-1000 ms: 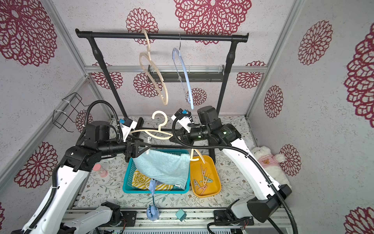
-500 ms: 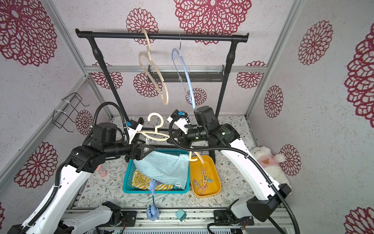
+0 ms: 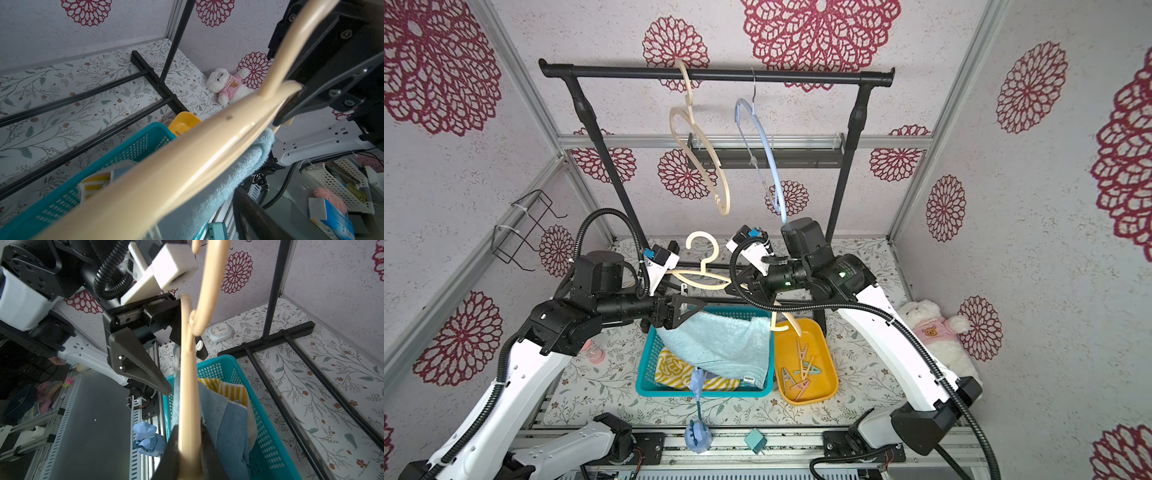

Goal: Remove the clothespins securing towels to the hanger
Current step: Remove the clothespin from the hanger.

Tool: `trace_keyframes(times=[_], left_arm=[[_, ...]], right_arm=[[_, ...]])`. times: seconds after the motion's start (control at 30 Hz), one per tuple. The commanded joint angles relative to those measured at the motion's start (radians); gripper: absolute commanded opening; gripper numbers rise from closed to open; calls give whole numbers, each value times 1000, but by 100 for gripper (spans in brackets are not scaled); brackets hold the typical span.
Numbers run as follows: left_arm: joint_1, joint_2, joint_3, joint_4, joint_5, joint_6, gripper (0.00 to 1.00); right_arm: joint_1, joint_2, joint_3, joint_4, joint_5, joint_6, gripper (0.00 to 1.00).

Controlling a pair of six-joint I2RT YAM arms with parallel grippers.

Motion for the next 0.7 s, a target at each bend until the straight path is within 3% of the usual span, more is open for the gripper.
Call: trace_keyframes(times=[0.0,0.4,0.5,0.67], left_arm=[[-1,-11,-4,47,64,37,79],[3,-59,-14,-11,160,87,62],[11,-75,-17,-18,180,92,62],[38,-88,-11,-62,205,110,71]], right_arm=[[24,-12,52,-4,-110,-41,0],[5,3,69,-24,-163,-46,0],[1,9,70,-30,-175,-49,0],[-14,20,74,-42,-198,-55,0]])
